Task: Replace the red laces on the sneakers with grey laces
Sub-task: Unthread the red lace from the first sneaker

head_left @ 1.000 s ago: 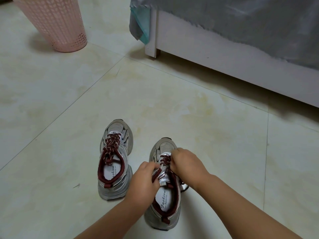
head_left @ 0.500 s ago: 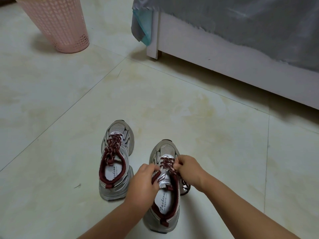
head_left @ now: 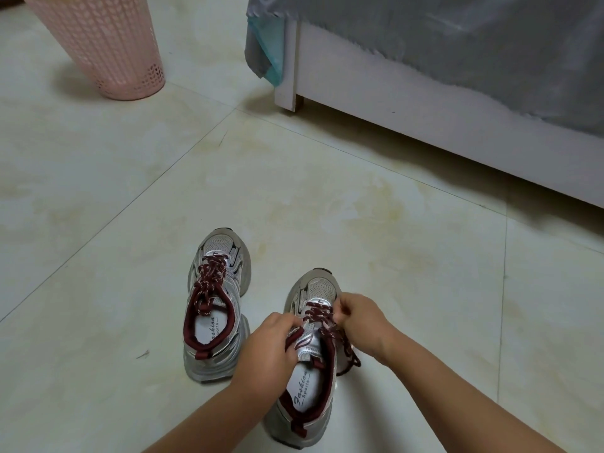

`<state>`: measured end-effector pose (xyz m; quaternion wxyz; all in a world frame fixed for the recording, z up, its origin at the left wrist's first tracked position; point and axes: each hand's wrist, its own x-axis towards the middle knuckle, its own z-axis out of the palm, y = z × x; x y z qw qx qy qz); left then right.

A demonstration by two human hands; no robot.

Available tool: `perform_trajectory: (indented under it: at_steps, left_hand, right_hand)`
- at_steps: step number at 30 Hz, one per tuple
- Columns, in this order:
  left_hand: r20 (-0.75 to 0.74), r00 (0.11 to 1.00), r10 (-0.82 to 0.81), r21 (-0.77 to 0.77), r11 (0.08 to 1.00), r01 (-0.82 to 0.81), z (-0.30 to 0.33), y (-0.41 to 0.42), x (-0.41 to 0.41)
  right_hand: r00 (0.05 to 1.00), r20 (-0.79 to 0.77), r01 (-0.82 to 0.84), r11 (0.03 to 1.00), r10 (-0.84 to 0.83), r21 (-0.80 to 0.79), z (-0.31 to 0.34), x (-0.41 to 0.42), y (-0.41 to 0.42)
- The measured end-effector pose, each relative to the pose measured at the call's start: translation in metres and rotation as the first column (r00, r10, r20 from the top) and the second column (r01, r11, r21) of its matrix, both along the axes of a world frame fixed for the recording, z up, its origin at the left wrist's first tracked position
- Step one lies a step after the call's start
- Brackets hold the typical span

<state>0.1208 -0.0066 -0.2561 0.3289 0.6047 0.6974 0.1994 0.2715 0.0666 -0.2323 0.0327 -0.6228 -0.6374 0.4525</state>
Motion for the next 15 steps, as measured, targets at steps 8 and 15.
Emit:
perform_trajectory:
  at_steps: [8,15]
  left_hand:
    - [-0.05,0.998,0.026,-0.004,1.0,-0.026,-0.001,0.001,0.003]
    - [-0.033,0.999,0.007,-0.01,1.0,-0.008,-0.002,0.0,0.002]
  right_hand:
    - [0.984,-0.111,0.121,0.979,-0.139,-0.162,-0.008,-0.001,-0.017]
    - [0.965,0.263,-0.074,0.966,0.006,0.248,-0.003,0.01,-0.003]
